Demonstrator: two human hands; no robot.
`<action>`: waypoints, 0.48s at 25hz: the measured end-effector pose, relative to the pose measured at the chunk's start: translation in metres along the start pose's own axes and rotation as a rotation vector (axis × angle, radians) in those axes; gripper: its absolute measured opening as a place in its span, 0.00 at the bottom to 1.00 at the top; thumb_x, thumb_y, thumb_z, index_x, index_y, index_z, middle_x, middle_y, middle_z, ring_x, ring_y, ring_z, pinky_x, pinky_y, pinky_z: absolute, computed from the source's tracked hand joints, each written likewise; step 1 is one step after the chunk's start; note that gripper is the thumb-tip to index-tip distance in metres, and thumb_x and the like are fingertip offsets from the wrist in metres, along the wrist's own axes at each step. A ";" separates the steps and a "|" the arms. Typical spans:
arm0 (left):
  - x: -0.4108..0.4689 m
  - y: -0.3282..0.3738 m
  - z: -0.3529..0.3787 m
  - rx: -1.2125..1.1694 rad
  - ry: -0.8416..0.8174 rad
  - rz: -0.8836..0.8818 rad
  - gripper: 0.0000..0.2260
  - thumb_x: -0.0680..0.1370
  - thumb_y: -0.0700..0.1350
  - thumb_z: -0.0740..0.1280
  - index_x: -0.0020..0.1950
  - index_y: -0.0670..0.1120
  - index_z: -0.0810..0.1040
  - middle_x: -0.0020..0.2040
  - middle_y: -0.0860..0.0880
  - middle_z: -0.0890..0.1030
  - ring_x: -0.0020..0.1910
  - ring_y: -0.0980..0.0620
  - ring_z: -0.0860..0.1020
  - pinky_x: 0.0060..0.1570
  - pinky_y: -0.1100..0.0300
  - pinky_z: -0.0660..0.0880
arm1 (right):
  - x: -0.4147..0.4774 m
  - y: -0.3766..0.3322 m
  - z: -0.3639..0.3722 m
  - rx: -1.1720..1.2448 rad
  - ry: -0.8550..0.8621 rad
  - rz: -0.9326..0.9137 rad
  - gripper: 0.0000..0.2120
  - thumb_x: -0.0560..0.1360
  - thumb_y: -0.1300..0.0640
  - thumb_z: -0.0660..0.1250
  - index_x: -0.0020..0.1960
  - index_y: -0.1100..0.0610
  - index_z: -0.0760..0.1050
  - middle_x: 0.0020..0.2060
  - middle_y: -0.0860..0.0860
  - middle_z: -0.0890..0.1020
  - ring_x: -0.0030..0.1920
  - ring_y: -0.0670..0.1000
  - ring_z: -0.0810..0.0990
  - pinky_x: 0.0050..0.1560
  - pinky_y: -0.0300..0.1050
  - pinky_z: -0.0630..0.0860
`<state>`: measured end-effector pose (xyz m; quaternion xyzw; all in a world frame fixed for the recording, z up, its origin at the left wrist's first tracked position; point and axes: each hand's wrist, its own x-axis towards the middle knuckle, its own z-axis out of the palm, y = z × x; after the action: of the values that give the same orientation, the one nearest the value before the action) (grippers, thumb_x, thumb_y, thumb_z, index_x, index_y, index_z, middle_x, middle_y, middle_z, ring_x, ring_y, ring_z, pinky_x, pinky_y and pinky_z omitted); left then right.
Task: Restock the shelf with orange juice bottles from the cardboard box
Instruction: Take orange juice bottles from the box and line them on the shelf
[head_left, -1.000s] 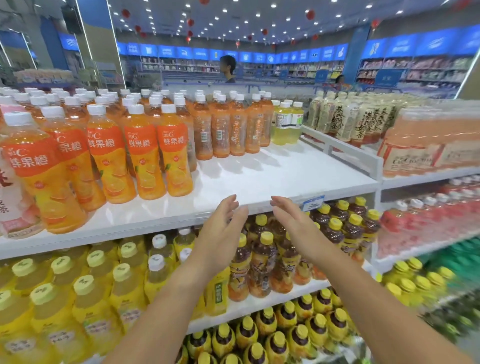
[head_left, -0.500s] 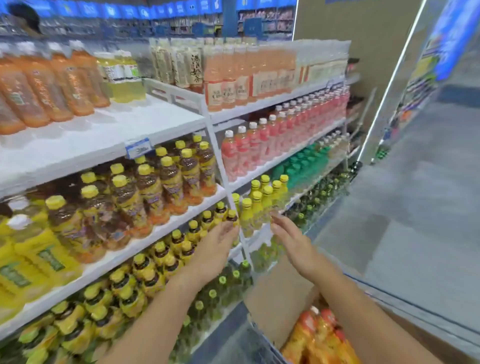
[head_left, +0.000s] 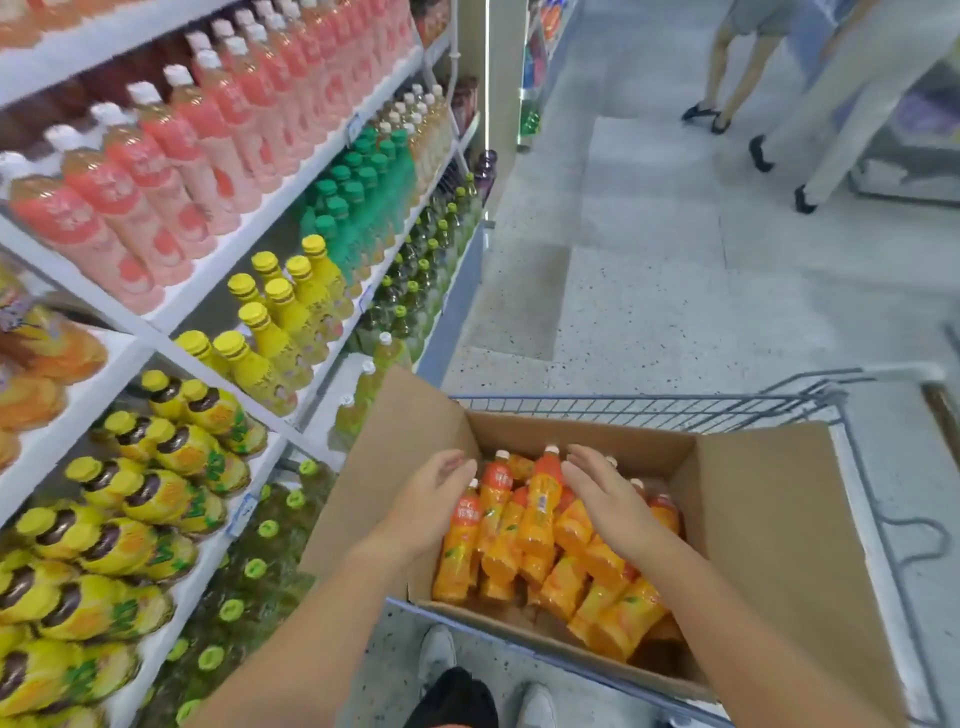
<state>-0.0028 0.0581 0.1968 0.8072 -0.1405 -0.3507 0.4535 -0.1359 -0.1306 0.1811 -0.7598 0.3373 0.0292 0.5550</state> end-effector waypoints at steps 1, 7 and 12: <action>0.013 -0.007 0.011 0.014 -0.060 -0.021 0.22 0.83 0.54 0.62 0.75 0.47 0.70 0.68 0.53 0.74 0.64 0.58 0.71 0.61 0.64 0.65 | 0.001 0.013 -0.003 0.011 0.027 0.059 0.26 0.83 0.44 0.58 0.78 0.51 0.63 0.74 0.46 0.69 0.74 0.46 0.66 0.69 0.39 0.61; 0.078 -0.053 0.058 0.144 -0.321 -0.134 0.23 0.83 0.55 0.62 0.75 0.46 0.71 0.72 0.51 0.74 0.69 0.53 0.72 0.65 0.61 0.66 | 0.010 0.087 0.012 0.076 0.187 0.328 0.26 0.82 0.44 0.60 0.76 0.53 0.66 0.75 0.50 0.70 0.74 0.49 0.67 0.72 0.43 0.61; 0.126 -0.088 0.097 0.257 -0.440 -0.225 0.28 0.83 0.58 0.61 0.79 0.46 0.65 0.77 0.48 0.69 0.75 0.50 0.68 0.67 0.60 0.63 | 0.033 0.135 0.029 0.095 0.195 0.483 0.29 0.81 0.41 0.59 0.79 0.52 0.62 0.77 0.50 0.67 0.76 0.51 0.65 0.76 0.48 0.60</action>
<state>0.0117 -0.0233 0.0355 0.7730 -0.1887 -0.5451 0.2642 -0.1745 -0.1427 0.0448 -0.6298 0.5618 0.0715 0.5317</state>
